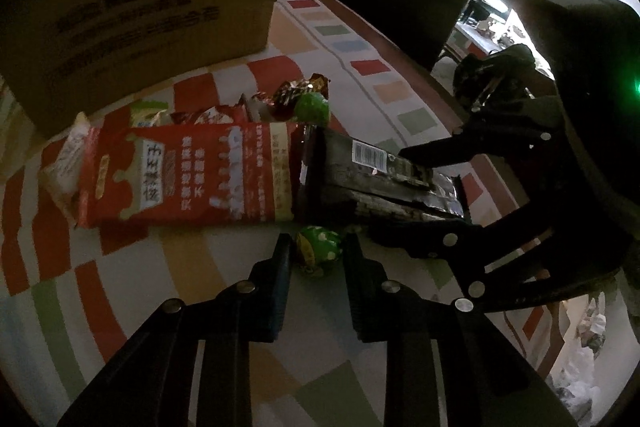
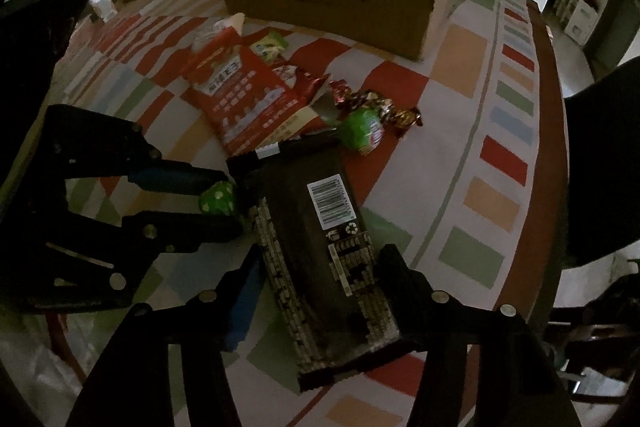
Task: Organize snacks
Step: 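Grasp the dark chocolate bar pack with the right tool while the left tool grasps the green lollipop, then lift the chocolate pack and lollipop and carry both over the box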
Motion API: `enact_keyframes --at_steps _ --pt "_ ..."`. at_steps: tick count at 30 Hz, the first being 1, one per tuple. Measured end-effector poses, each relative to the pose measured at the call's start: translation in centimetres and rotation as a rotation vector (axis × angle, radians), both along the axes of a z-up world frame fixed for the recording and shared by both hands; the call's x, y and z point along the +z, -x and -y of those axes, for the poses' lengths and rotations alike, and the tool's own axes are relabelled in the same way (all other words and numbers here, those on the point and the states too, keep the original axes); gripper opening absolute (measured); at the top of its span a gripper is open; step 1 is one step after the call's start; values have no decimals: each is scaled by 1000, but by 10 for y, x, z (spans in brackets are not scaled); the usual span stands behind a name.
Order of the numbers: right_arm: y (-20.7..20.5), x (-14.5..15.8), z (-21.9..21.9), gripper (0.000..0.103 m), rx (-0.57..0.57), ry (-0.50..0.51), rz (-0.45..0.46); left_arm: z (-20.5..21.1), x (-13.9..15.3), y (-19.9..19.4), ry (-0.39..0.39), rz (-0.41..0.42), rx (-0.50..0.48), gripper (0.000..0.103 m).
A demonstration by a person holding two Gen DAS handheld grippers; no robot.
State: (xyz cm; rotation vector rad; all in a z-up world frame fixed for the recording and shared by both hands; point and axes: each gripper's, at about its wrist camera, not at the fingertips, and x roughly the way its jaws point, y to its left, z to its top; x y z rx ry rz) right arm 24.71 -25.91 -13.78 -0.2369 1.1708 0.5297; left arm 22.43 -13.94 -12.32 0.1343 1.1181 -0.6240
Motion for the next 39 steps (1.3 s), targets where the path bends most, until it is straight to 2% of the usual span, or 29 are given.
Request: enact_keyframes --at_steps 7,22,30,39 --pt "16 1 -10 56 -13 -3 19 -16 3 14 -24 19 61 26" --pt "29 30 -23 53 -138 -27 122 -56 33 25 8 96 201 26" --pt "25 65 -30 53 -190 -86 203 -75 62 18 54 159 251 26" --pt "7 115 -43 53 -247 -120 344 -97 110 -2 88 270 307 26"
